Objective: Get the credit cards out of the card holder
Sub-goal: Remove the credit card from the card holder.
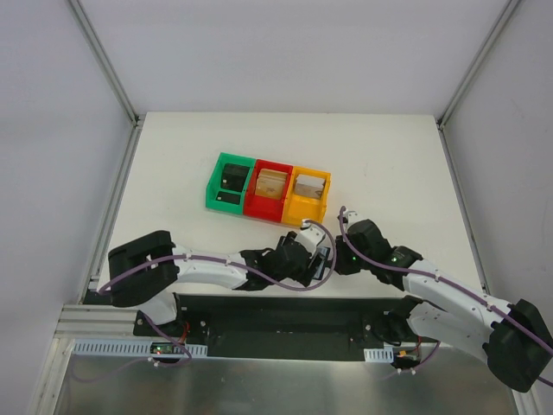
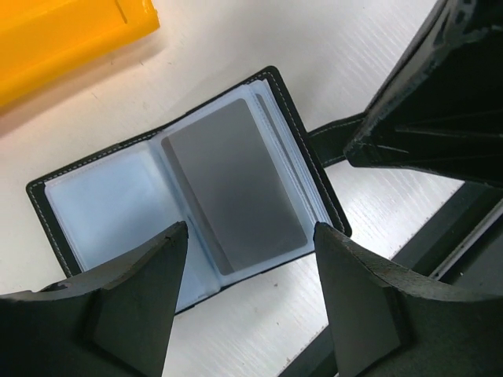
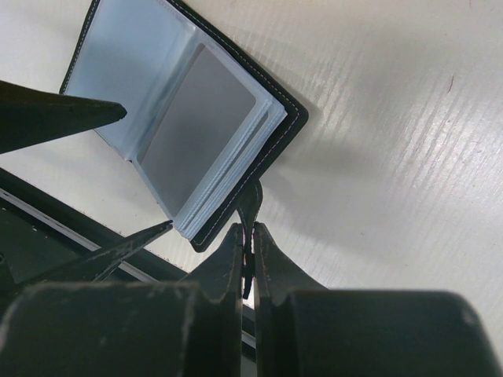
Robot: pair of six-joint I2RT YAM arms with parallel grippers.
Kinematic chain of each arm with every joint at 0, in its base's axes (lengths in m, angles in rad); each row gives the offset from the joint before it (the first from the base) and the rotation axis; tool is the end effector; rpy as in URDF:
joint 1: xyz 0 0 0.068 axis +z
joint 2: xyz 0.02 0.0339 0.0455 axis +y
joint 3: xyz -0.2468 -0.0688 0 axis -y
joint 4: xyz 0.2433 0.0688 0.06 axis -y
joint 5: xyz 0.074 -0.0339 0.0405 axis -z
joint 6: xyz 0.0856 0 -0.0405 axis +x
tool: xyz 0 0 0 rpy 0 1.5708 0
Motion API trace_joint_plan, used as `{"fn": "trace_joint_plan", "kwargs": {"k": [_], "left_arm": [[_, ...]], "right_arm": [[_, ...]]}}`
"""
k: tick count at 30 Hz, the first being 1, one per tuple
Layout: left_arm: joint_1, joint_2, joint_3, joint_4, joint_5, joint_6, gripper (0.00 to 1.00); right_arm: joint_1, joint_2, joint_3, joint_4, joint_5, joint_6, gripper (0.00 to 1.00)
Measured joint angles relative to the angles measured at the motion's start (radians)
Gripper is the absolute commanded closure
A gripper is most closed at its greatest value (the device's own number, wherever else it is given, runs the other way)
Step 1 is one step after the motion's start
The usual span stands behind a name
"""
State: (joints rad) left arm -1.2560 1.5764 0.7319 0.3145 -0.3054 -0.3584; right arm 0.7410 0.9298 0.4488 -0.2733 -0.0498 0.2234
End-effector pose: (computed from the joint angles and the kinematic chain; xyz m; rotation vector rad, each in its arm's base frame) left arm 0.1366 -0.3363 0.1396 0.7565 2.0048 -0.6565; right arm 0.1684 0.1598 0.1427 -0.6357 2.3009 0.5315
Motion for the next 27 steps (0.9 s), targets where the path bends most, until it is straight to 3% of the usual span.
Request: {"fn": "trace_joint_plan", "kwargs": {"k": [27], "left_arm": [[-0.022,0.104,0.086,-0.093,-0.103,0.027,0.42]], "right_arm": [[0.0,0.0,0.0,-0.001,0.0,0.0,1.0]]}}
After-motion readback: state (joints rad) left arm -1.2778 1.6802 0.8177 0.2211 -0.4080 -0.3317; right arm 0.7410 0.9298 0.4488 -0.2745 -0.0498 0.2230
